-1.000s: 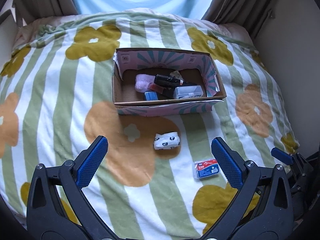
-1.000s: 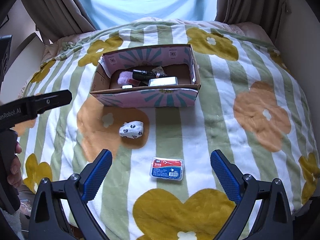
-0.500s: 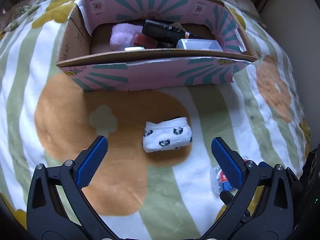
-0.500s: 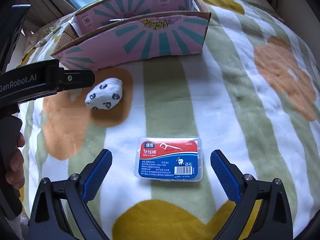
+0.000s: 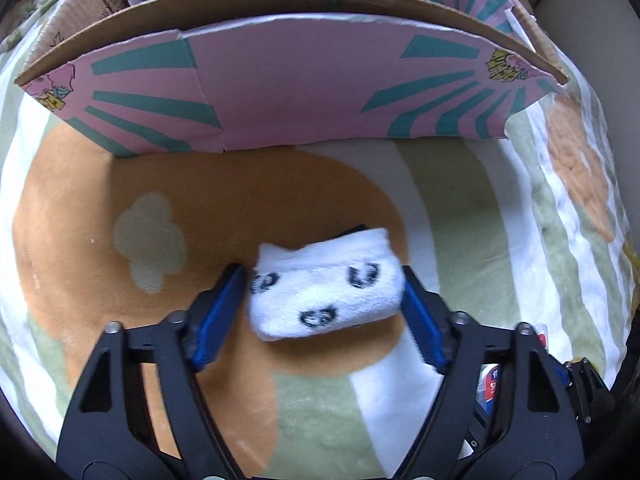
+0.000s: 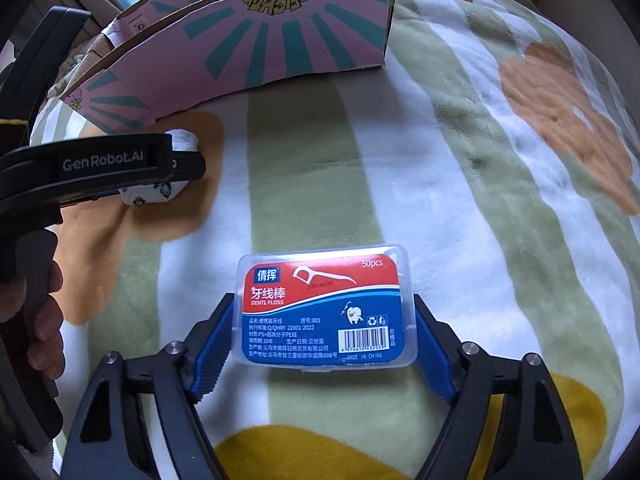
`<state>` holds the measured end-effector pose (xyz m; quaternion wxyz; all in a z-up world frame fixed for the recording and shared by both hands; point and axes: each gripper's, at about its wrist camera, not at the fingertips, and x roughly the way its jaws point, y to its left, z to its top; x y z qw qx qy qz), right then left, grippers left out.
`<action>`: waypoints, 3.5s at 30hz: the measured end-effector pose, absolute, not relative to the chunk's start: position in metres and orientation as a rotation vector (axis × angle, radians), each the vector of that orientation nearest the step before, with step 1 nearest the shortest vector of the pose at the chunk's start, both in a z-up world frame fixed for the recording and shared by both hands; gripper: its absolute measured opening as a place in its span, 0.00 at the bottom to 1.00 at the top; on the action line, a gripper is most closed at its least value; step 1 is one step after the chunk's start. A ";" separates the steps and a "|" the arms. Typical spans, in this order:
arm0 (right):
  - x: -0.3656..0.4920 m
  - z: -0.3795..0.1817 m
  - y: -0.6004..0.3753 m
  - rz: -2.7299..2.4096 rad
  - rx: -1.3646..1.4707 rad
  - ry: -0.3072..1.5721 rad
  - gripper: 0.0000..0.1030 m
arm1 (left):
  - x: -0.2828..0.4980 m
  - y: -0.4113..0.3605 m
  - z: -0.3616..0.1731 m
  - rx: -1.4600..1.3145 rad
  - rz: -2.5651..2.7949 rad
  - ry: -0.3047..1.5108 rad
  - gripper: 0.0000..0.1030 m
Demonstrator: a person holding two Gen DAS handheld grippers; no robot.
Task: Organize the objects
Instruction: 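Grasp the white panda sock with the left tool while the right tool grasps the floss box, then lift the sock and floss box and carry both over the pink box, then open the left tool to drop the sock while the right tool releases the floss box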
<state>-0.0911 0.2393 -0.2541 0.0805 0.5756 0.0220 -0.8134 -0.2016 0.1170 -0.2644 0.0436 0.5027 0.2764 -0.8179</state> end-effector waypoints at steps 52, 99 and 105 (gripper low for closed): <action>-0.099 0.012 0.238 -2.464 1.315 0.095 0.75 | -0.035 0.064 -0.005 1.219 -2.586 0.755 0.59; -0.383 -0.139 0.164 -2.206 1.581 0.054 0.75 | -0.306 -0.031 -0.141 1.477 -2.428 0.745 0.59; -0.395 -0.161 0.158 -2.184 1.626 0.043 0.75 | -0.324 -0.031 -0.172 1.558 -2.433 0.680 0.59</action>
